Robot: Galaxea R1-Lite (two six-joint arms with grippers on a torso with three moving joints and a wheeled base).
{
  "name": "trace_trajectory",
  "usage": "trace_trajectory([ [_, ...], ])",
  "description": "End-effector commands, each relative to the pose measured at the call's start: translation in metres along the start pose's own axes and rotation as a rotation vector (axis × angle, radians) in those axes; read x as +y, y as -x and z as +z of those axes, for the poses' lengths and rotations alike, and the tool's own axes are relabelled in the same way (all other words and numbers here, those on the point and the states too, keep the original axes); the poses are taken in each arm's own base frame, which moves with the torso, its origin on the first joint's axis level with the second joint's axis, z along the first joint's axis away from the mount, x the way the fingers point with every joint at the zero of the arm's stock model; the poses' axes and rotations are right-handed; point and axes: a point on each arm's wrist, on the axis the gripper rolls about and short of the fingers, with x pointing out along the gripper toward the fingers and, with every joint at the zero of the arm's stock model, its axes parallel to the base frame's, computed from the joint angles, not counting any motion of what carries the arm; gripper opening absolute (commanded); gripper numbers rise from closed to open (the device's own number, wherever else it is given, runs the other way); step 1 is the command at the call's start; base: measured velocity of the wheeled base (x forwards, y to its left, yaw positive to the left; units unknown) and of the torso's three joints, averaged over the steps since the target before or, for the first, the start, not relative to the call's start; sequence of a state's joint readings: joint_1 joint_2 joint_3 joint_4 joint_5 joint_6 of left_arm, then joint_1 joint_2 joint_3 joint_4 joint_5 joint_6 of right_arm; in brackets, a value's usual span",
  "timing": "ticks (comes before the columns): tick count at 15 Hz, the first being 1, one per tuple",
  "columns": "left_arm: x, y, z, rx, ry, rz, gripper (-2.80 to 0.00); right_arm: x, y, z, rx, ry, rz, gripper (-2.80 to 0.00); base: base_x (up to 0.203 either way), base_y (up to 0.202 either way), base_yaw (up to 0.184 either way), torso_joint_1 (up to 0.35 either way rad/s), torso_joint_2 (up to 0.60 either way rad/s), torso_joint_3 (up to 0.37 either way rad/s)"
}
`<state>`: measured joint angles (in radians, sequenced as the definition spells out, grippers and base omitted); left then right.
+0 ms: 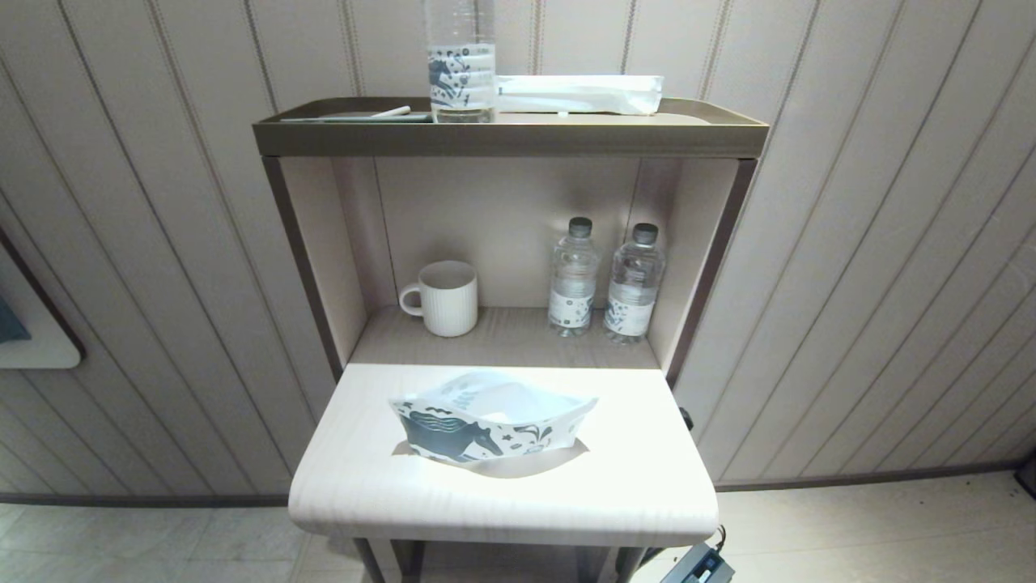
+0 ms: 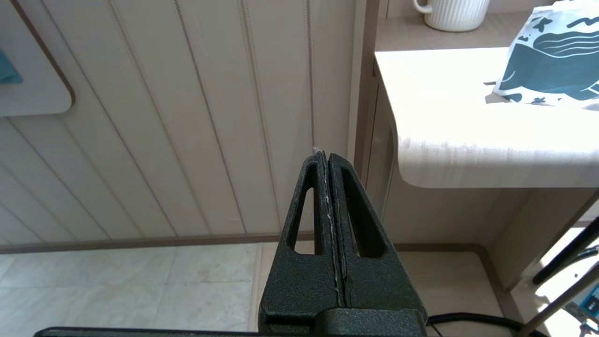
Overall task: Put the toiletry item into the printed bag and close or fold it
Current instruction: Pick up the storage bag
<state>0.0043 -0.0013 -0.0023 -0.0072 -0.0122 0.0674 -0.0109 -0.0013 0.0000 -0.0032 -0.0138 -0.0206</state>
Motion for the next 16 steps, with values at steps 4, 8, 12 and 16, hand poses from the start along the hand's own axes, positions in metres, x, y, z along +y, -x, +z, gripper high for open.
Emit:
trace_trajectory([
  [4, 0.0000, 0.0000, 0.0003, 0.000, 0.000, 0.000, -2.80, 0.0000, -0.0001, 0.0000, 0.001, 0.001, 0.002, -2.80, 0.000, 0.000, 0.000, 0.000, 0.00, 0.000],
  [8, 0.0000, 0.0000, 0.0003, 0.000, 0.000, 0.000, -2.80, 0.0001, -0.0001, 0.0002, 0.000, 0.004, 0.009, -2.80, 0.000, 0.000, 0.000, 0.000, 0.00, 0.000],
  [12, 0.0000, 0.0000, 0.0003, 0.000, 0.000, 0.000, -2.80, 0.0001, -0.0001, 0.0000, 0.001, 0.001, 0.006, -2.80, 0.000, 0.000, 0.000, 0.000, 0.00, 0.000],
  [16, 0.0000, -0.0001, 0.0001, 0.001, 0.000, 0.000, -2.80, 0.0001, -0.0001, 0.0000, 0.001, 0.001, 0.005, -2.80, 0.000, 0.000, 0.000, 0.000, 0.00, 0.000],
])
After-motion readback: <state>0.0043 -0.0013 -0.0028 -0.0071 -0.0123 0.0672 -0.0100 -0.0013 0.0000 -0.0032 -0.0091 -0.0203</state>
